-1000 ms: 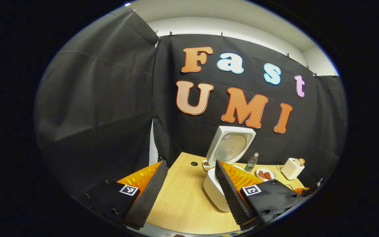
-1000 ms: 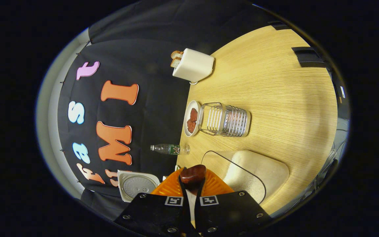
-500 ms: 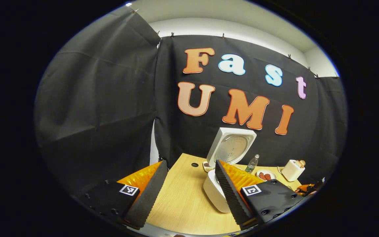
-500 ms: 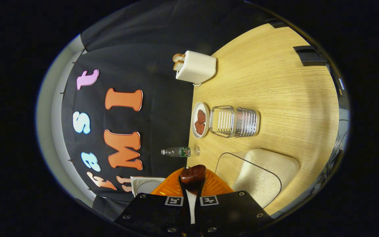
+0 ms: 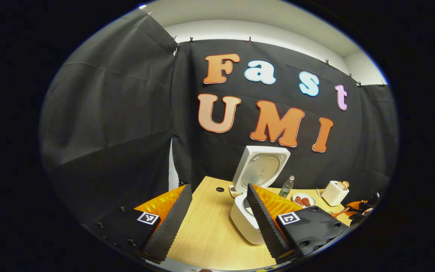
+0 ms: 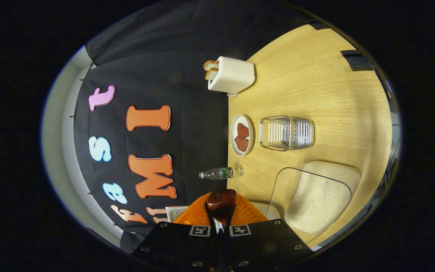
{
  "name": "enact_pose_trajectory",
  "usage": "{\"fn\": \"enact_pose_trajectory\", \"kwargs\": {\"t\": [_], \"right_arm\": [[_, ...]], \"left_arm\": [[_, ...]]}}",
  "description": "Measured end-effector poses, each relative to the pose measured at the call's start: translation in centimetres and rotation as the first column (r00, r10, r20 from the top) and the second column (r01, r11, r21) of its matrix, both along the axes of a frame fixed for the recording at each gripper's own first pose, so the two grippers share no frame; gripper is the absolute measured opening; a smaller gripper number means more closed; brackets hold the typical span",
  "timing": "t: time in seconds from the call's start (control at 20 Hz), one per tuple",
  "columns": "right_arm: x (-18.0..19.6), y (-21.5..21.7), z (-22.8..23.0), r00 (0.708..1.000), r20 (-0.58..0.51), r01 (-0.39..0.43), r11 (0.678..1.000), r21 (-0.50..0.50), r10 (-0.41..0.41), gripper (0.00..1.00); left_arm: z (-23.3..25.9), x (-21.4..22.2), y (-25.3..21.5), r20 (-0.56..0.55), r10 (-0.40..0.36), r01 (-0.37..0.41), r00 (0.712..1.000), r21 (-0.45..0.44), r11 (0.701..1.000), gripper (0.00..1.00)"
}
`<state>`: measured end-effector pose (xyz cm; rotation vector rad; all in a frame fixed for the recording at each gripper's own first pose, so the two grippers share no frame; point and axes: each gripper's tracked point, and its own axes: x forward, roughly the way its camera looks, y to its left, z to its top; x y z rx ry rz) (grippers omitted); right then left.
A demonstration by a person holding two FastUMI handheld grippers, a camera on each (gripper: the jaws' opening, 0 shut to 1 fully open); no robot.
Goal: Close the left gripper, press the button to open the rice cooker; take a wooden spoon from the chopstick holder with the right hand, scoop a spoonful of rice and pour it into the rice cooker, then put the wooden spoon back into the chopstick holder.
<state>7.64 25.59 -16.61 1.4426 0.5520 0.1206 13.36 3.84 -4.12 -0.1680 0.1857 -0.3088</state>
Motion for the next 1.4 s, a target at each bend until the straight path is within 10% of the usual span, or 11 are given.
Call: {"fn": "enact_pose_trajectory", "kwargs": {"t": [0.95,1.4], "right_arm": [[6.9,14.8,9.2,0.986,0.093,-0.137,0.991,-0.004,0.137,0.04],[8.9,21.2,10.6,0.968,0.176,-0.148,0.971,-0.188,0.181,0.04]], "left_arm": [[-0.1,2.3,1.4,0.005,-0.020,0.020,1.000,0.021,1.000,0.97],[-0.4,2.9,1.7,0.019,-0.043,0.042,0.999,0.041,0.998,0.99]]}}
